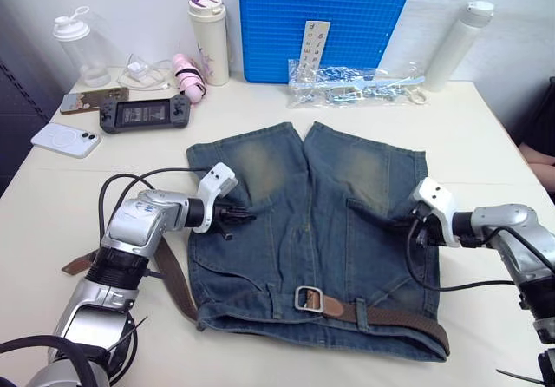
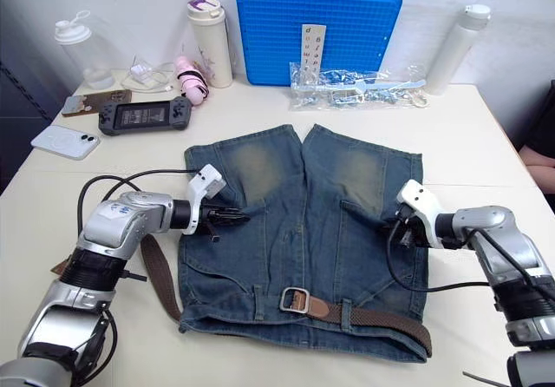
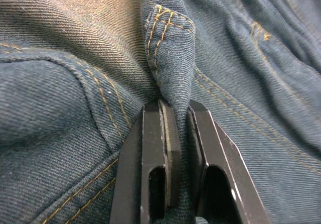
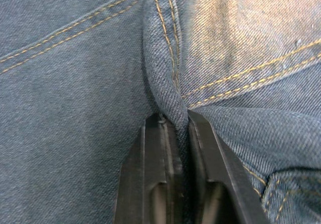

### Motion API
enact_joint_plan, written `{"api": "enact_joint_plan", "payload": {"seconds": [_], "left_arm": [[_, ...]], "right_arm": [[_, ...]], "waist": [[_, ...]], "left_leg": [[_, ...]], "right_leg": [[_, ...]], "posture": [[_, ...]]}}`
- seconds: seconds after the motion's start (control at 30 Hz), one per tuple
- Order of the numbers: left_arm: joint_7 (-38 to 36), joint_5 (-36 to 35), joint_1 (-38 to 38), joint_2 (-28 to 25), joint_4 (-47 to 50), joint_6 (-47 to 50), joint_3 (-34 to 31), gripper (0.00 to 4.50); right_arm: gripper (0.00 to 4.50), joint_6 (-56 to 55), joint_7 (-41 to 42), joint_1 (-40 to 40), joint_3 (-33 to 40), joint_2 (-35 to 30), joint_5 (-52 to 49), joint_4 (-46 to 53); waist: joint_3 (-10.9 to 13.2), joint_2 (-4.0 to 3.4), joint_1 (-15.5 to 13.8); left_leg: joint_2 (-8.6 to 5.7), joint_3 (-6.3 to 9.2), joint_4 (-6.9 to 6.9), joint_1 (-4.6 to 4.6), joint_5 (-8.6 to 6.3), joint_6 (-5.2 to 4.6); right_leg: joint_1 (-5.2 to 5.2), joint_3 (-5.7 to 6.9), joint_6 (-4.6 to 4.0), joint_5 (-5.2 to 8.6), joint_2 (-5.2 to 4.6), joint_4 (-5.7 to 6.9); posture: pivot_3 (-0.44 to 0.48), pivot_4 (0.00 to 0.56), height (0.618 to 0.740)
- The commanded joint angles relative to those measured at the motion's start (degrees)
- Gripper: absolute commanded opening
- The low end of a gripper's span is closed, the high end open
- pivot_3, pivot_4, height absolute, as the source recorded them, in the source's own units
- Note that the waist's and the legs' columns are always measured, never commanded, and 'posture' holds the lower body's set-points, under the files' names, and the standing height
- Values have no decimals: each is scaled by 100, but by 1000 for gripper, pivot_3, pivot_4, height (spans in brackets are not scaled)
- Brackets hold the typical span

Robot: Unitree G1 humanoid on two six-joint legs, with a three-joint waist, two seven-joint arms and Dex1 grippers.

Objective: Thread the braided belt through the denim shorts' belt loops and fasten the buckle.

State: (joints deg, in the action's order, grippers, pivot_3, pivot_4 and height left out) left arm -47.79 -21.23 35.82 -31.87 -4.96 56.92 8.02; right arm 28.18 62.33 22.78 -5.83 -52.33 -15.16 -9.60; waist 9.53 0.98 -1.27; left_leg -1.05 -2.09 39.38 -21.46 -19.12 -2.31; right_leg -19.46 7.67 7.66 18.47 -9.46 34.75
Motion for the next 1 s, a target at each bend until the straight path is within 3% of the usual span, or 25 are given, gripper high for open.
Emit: {"api": "enact_joint_plan", "payload": {"seconds": [0.03, 0.1, 0.2, 0.4, 0.53, 0.57, 0.6, 0.77, 0.83, 0.87, 1.0], "left_arm": [[239, -495, 380, 358, -119, 96, -832, 0], [444, -564, 671, 553, -400, -21, -1165, 0], [786, -407, 1237, 787, -1201, -480, -1417, 0], [963, 236, 2552, 1066, -3465, -2187, -1238, 0], [1017, 780, 3090, 1224, -4808, -3141, -989, 0], [1031, 871, 3179, 1272, -5063, -3259, -960, 722], [1023, 934, 3244, 1302, -5246, -3347, -945, 945], [719, 1077, 3267, 1193, -5218, -3193, -889, 3046], [487, 1030, 3124, 1031, -4802, -2904, -894, 3858], [347, 955, 3036, 957, -4568, -2717, -921, 4354], [-356, 398, 2177, 424, -2638, -1504, -964, 4354]], "right_arm": [[39, -163, -98, 531, 347, -107, 77, -158], [39, -448, -319, 1140, 458, -28, 204, -586], [39, -942, -649, 2081, 328, 115, 579, -1497], [39, -1937, -1429, 3708, -36, 772, 1426, -3639], [39, -2091, -1579, 4169, -115, 1236, 1677, -4592], [0, -2156, -1637, 4226, -56, 1362, 1658, -4781], [0, -2208, -1679, 4267, -8, 1443, 1644, -4916], [2276, -2475, -1654, 4224, 156, 1339, 1596, -4799], [3156, -1802, -1199, 4080, 367, 1152, 1264, -4016], [3827, -1402, -917, 3939, 433, 1044, 1090, -3541], [3827, 80, -33, 2646, 712, 274, 370, -1020]], "waist": [[28, -35, -4], [70, -77, 1], [72, -80, 7], [72, -80, 52], [72, -80, 69], [72, -80, 78], [72, -80, 96], [72, -80, 153], [72, -80, 155], [72, -81, 157], [70, -84, 150]], "left_leg": [[-1, 0, 0, -7, 2, -4], [-15, -8, 8, -27, 15, -22], [-26, -26, 40, -105, 35, -34], [-27, -31, 13, -110, 39, -36], [-30, -27, 3, -135, 41, -39], [-31, -27, 4, -150, 41, -40], [-32, -27, 6, -165, 41, -41], [-32, -10, 2, -177, 42, -41], [-32, -12, 2, -177, 42, -41], [-31, -12, 3, -177, 42, -41], [-25, -4, 7, -175, 41, -41]], "right_leg": [[-5, 6, 0, 0, 5, 0], [-17, 7, 3, -1, 3, 0], [-102, 20, 27, -14, 2, 33], [-118, 38, 29, -15, 4, 35], [-146, 64, 29, -15, 0, 44], [-172, 67, 29, -15, -2, 68], [-196, 70, 30, -16, -7, 92], [-210, 118, 30, -16, -19, 114], [-210, 127, 30, -16, -23, 115], [-210, 128, 30, -16, -23, 114], [-210, 131, 30, -16, -21, 122]], "posture": [[0, 150, 689], [0, 150, 689], [0, 150, 689], [0, 150, 689], [0, 150, 689], [0, 150, 689], [0, 150, 689], [0, 150, 689], [0, 150, 689], [0, 150, 689], [0, 150, 689]]}}
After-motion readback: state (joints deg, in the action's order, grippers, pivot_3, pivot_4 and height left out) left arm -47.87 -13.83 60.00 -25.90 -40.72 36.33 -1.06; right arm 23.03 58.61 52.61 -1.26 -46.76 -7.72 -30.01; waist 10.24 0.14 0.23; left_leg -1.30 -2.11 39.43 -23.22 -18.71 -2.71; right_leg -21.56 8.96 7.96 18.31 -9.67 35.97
